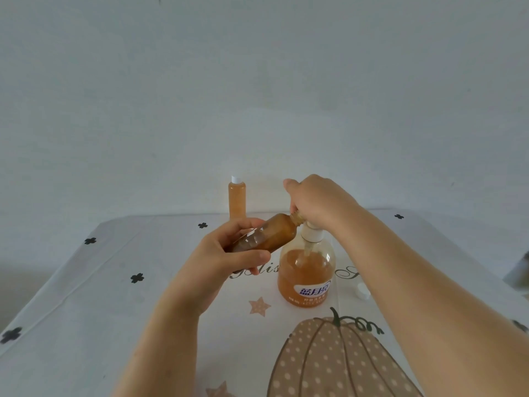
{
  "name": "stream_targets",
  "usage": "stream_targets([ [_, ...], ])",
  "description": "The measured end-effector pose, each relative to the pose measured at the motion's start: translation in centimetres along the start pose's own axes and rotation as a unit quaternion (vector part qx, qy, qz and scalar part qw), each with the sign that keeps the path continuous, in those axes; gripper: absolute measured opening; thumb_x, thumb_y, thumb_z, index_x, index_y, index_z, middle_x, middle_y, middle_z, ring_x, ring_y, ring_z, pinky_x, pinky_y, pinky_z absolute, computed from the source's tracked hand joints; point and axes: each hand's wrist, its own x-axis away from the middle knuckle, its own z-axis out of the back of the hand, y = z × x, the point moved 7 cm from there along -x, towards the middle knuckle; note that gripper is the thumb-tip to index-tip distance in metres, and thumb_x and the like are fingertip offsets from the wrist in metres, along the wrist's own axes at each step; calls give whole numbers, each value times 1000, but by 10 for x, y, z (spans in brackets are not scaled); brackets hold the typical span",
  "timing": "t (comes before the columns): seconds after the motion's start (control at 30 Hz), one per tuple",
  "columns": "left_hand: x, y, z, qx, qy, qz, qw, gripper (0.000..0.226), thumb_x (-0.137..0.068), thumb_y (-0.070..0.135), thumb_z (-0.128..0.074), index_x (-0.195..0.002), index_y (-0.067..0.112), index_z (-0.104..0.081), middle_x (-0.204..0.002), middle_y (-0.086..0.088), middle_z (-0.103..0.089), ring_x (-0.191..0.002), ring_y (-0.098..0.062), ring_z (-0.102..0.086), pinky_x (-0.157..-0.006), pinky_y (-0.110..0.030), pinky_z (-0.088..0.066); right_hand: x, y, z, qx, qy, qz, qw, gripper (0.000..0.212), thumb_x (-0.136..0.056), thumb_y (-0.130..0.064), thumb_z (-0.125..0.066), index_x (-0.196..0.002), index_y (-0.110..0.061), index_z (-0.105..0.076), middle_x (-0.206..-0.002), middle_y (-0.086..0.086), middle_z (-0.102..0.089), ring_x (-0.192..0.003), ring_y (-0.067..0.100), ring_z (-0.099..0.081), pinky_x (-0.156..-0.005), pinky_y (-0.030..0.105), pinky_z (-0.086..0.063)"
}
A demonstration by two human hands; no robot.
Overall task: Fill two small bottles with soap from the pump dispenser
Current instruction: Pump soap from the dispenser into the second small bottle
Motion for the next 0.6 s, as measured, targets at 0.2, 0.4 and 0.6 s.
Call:
stream_targets([
  [0.2, -5, -8, 6, -22, 9, 14, 1000, 53, -49, 25, -86, -101, 30, -76, -79, -3, -70, -72, -26, -62, -78, -44, -44, -8, 5, -12, -3, -10, 10, 1000, 43, -101, -29, -28, -92, -11, -66, -92, 7, -66, -76, 21, -57, -72, 35, -44],
  [0.4, -3, -7, 5, -26, 12, 14, 1000, 46, -58, 11, -83, -99, 29, -76, -78, -1, -69, -69, -24, -61, -78, -43, -46, -7, 4, -14, -8, -29, 0, 1000, 37, -100, -24, -30, -96, -10, -64, -92, 6, -65, -73, 19, -54, -65, 33, -41],
  [0.6, 0, -3, 2, -12, 14, 7, 1000, 45, -61, 9, -82, -102, 26, -77, -79, -2, -68, -68, -22, -59, -76, -41, -48, -2, 4, -7, -22, -7, -28, 999, 43, -100, -32, -33, -97, -10, -69, -87, 7, -67, -73, 22, -59, -72, 35, -46],
])
